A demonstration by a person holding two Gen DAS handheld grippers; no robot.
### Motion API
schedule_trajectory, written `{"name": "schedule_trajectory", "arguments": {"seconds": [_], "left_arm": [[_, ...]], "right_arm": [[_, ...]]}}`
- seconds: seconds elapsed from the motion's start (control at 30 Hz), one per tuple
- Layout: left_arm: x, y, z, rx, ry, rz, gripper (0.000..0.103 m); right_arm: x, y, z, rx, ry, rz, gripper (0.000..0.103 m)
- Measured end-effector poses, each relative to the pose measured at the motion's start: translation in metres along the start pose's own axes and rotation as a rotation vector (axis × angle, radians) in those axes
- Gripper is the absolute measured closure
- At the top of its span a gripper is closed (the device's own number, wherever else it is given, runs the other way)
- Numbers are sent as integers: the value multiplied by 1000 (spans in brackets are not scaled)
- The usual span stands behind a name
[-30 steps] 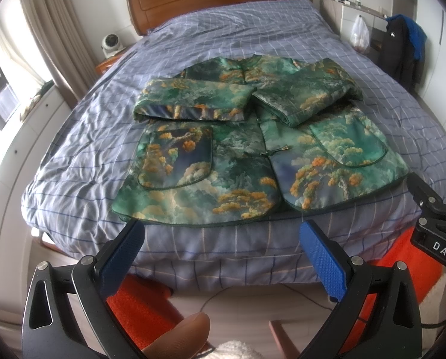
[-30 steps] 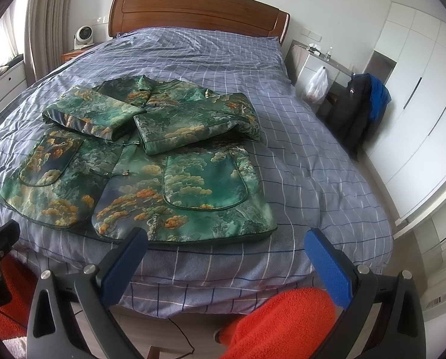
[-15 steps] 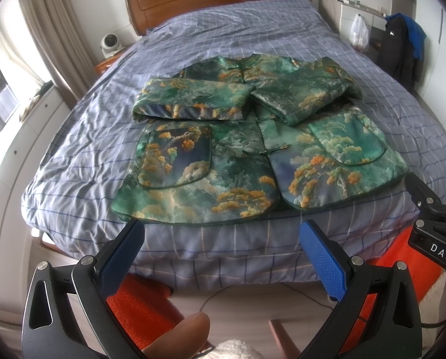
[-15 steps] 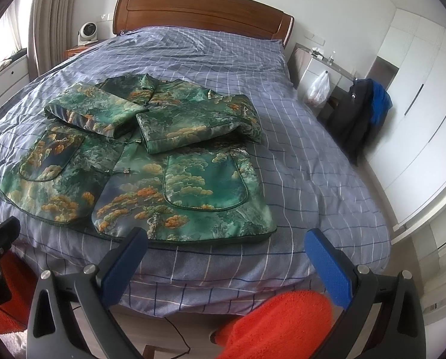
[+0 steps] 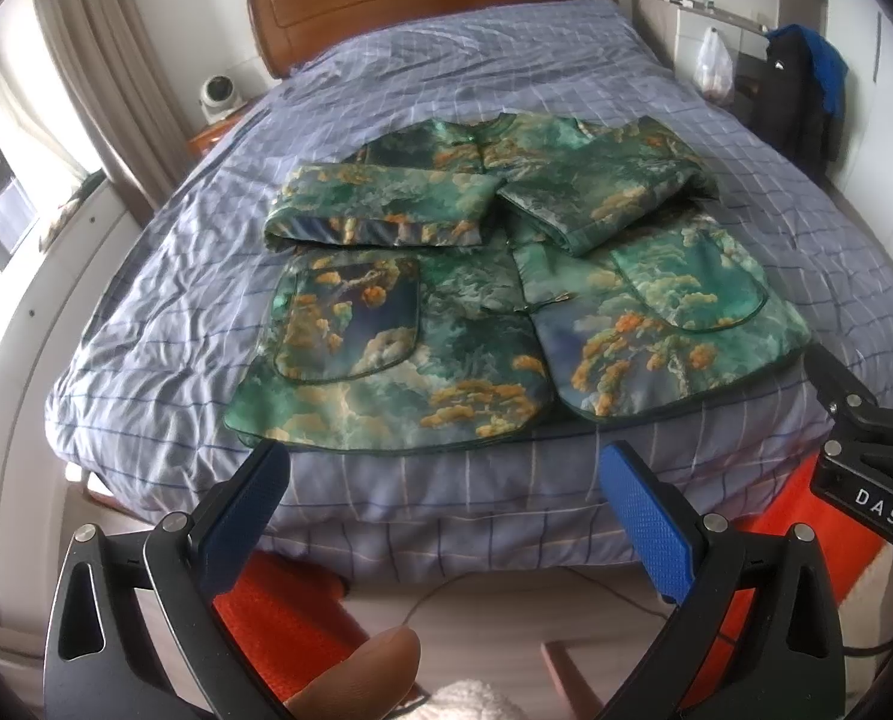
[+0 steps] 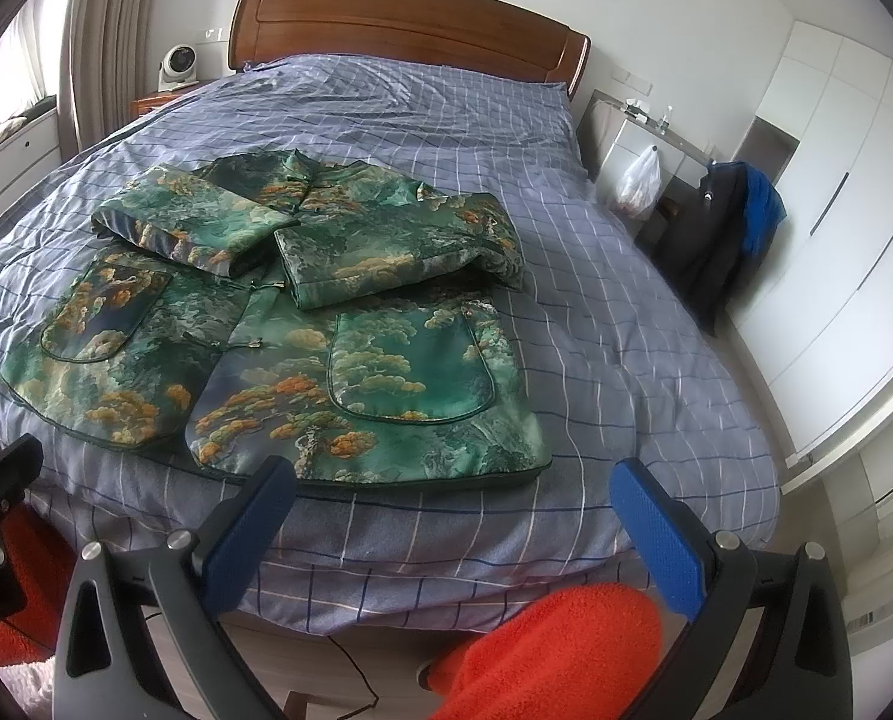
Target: Fold large clothes
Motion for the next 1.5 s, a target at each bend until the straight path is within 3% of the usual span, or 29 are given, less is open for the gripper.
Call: {"name": "schedule_trajectory", "arguments": {"seconds": [1.5], "left_arm": [[6,26,1,-57,-1,-6,0]], "right_arm": [[-15,20,-2,-29,-39,-13,0]]}}
Point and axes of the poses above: each gripper's, at about its wrist camera, not at the fingertips, and y roughly the way its jaws point, x to its right, z to its top, the point moved 7 cm from there along y, roughly the way its jaws point, and after that the axes turned 8 degrees about y, right-handed, at the moved point
